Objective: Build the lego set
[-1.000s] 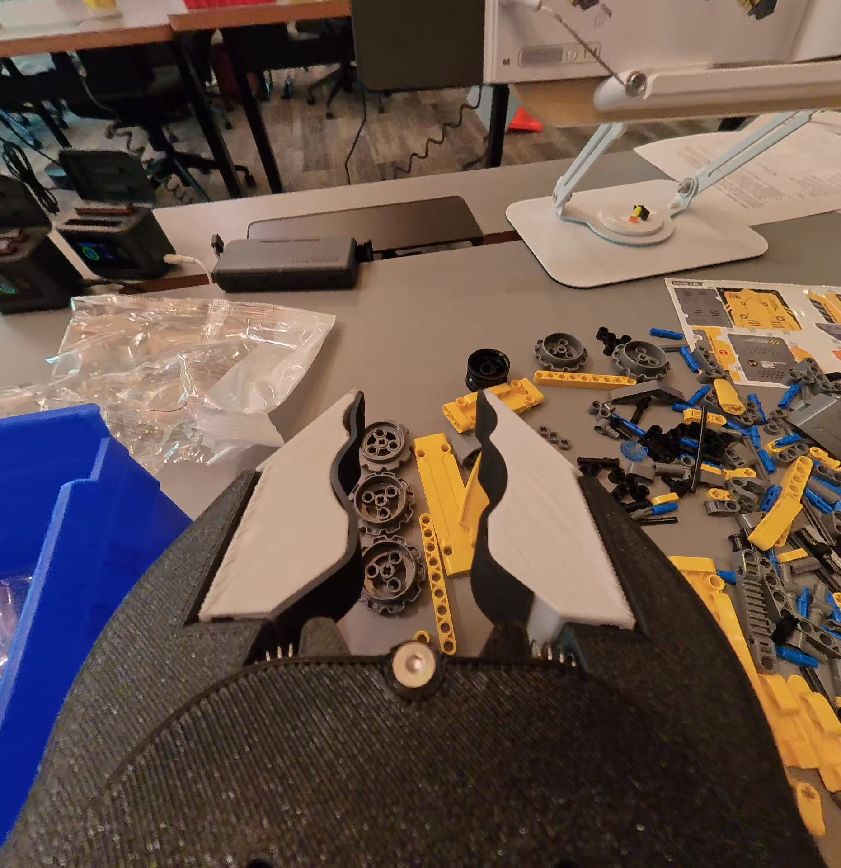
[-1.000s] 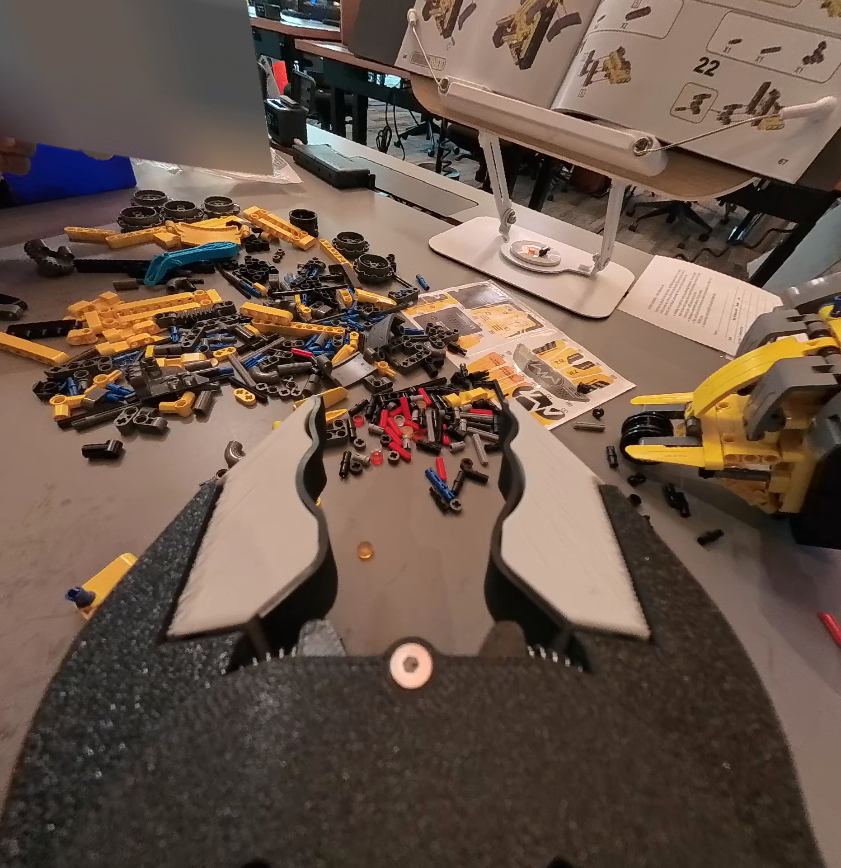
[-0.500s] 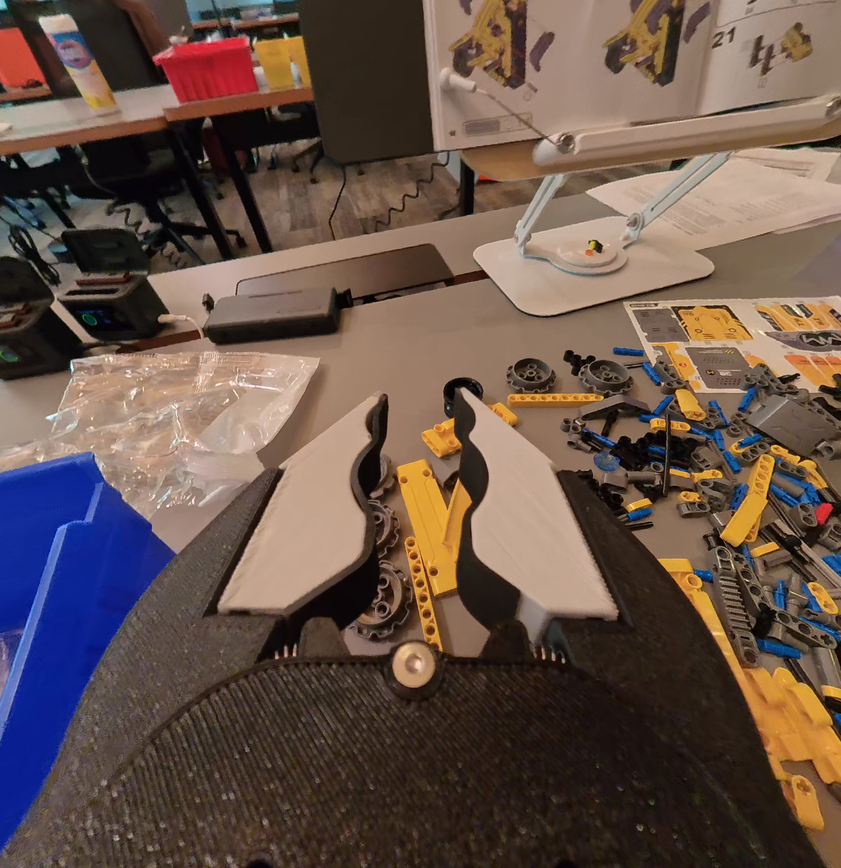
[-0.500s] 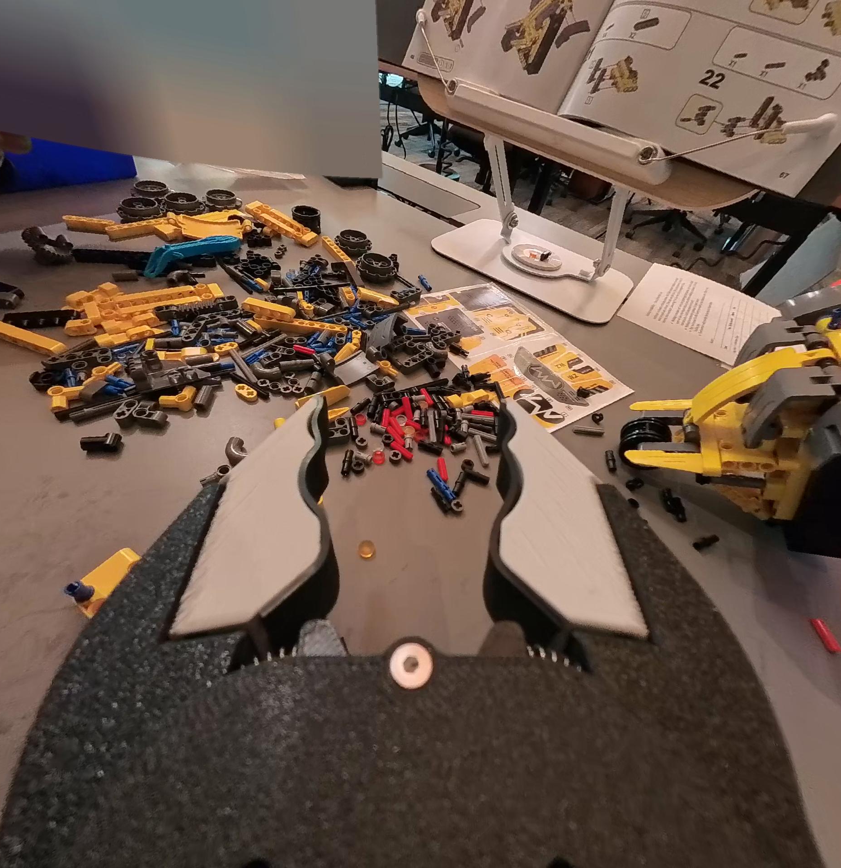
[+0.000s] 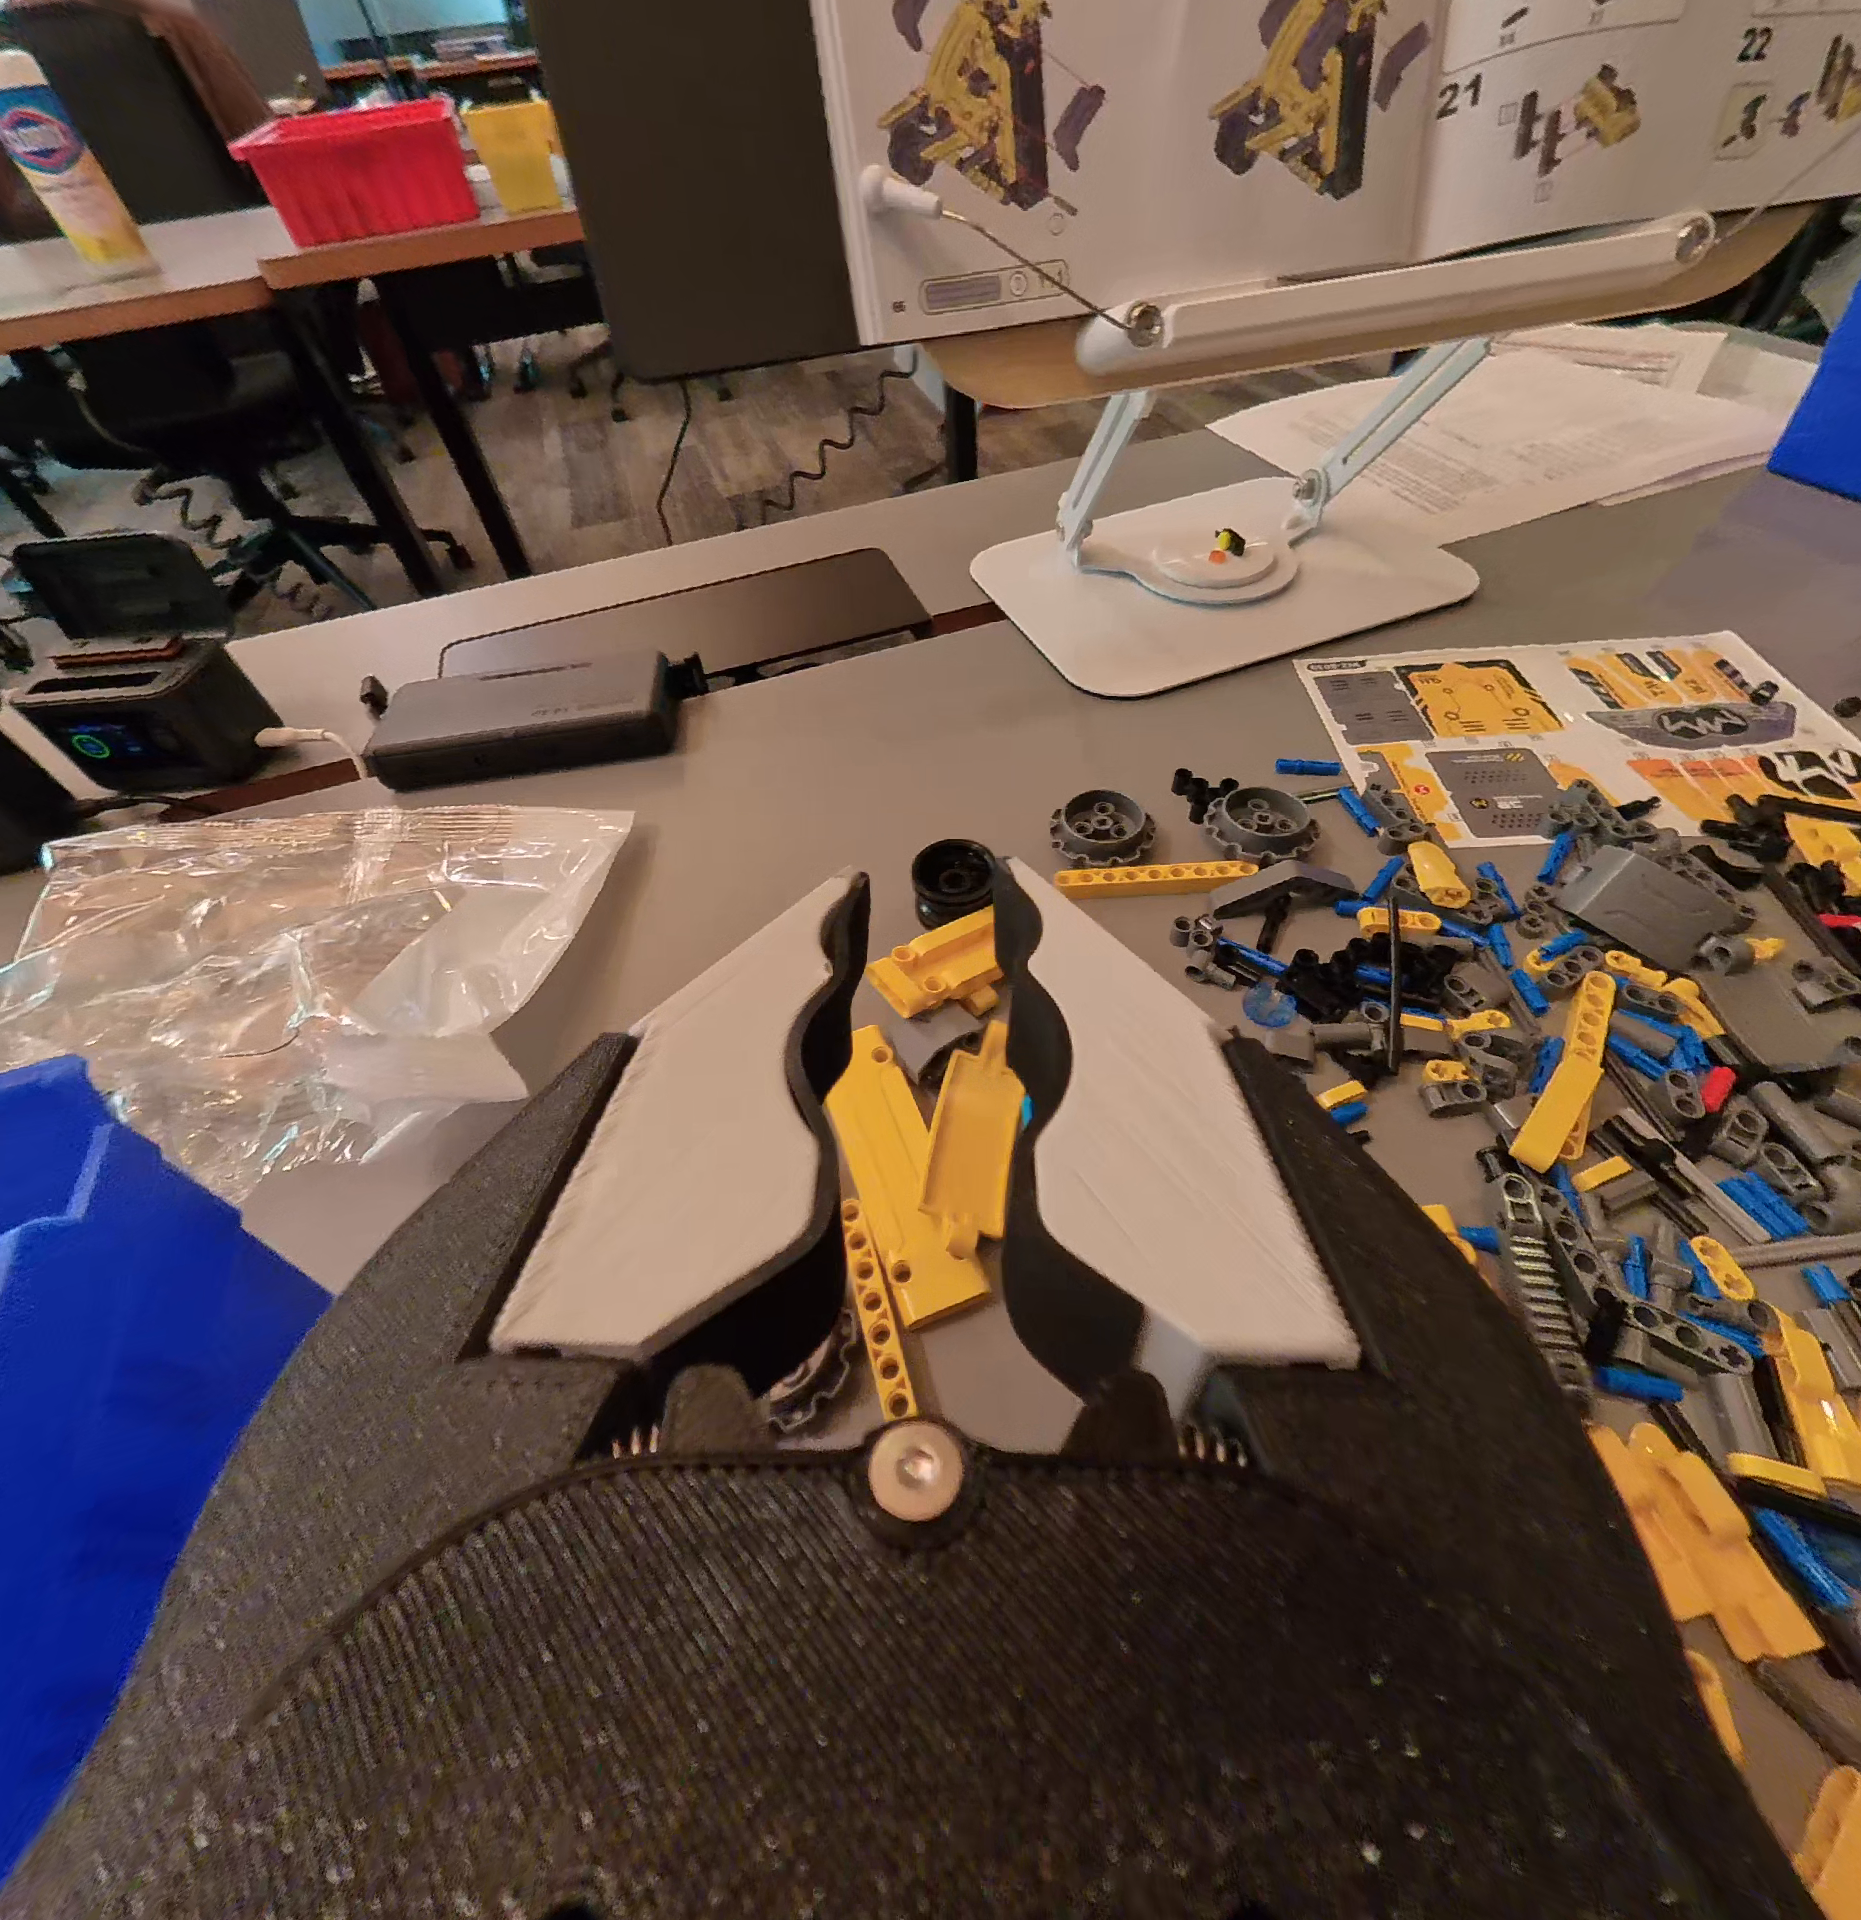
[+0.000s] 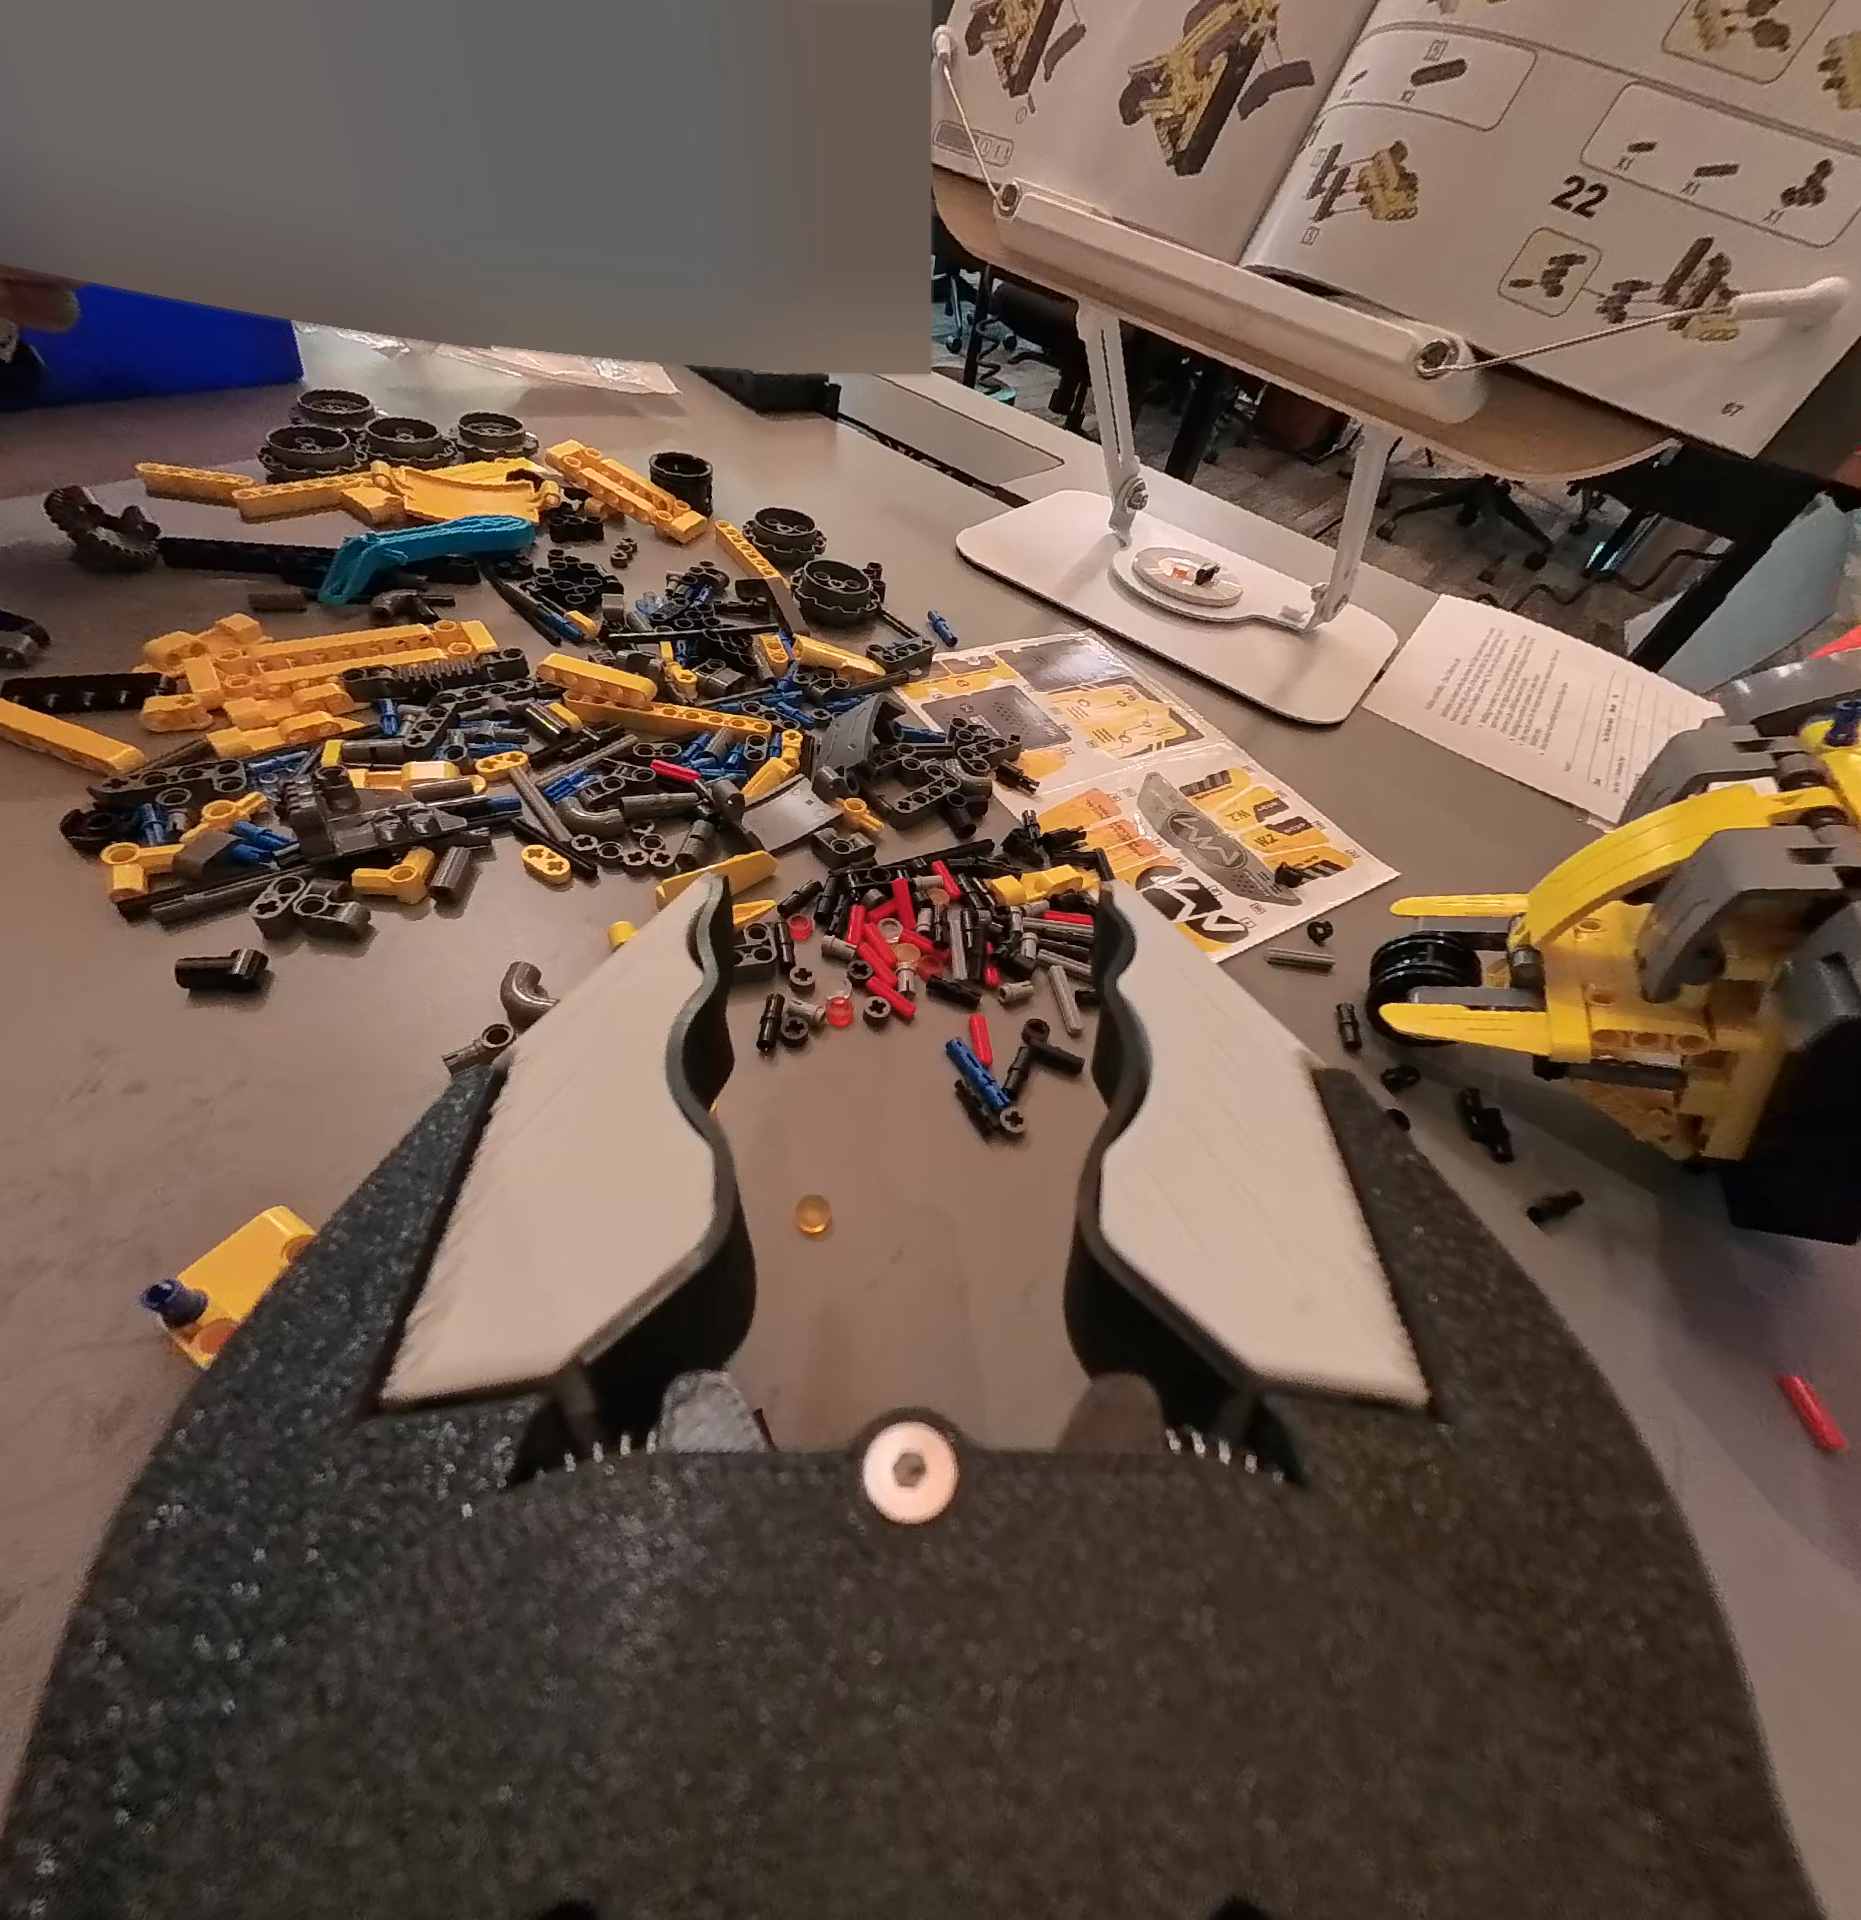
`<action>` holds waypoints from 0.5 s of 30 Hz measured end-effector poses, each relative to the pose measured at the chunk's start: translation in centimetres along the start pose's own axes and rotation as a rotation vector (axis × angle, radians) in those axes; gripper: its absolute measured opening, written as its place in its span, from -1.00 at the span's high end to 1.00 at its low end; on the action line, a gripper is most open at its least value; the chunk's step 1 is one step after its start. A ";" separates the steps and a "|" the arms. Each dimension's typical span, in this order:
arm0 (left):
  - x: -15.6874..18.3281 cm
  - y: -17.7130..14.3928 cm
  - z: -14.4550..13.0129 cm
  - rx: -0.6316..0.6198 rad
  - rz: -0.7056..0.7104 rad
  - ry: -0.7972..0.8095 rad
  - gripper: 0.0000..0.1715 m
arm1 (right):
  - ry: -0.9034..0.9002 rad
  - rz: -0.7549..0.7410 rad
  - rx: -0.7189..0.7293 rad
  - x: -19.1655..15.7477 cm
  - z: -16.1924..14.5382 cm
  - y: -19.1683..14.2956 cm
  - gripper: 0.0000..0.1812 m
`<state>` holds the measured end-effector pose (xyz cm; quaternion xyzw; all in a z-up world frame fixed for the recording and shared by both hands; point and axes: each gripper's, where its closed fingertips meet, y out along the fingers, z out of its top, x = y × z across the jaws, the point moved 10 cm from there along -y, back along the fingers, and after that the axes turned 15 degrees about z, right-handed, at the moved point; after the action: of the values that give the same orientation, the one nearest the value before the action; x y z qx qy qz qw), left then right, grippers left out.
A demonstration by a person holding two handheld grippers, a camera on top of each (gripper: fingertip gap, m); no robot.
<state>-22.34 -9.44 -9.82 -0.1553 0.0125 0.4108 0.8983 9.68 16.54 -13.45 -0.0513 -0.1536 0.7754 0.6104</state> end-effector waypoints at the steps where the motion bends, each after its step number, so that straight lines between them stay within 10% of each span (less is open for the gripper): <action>1: 0.2 0.0 0.0 0.001 -0.015 0.006 0.75 | 0.001 0.001 -0.001 0.0 0.0 0.0 0.24; 8: 3.4 -0.9 -0.7 -0.034 -0.202 0.096 0.63 | 0.009 0.014 -0.014 0.1 0.0 0.2 0.23; 15: 5.2 -8.4 -3.0 -0.081 -0.347 0.017 0.65 | -0.028 -0.003 0.000 -0.3 0.1 0.0 0.23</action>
<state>-12.34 -11.67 -11.23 -0.1948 -0.0236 0.2486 0.9485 9.72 16.26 -13.41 -0.0402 -0.1622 0.7751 0.6094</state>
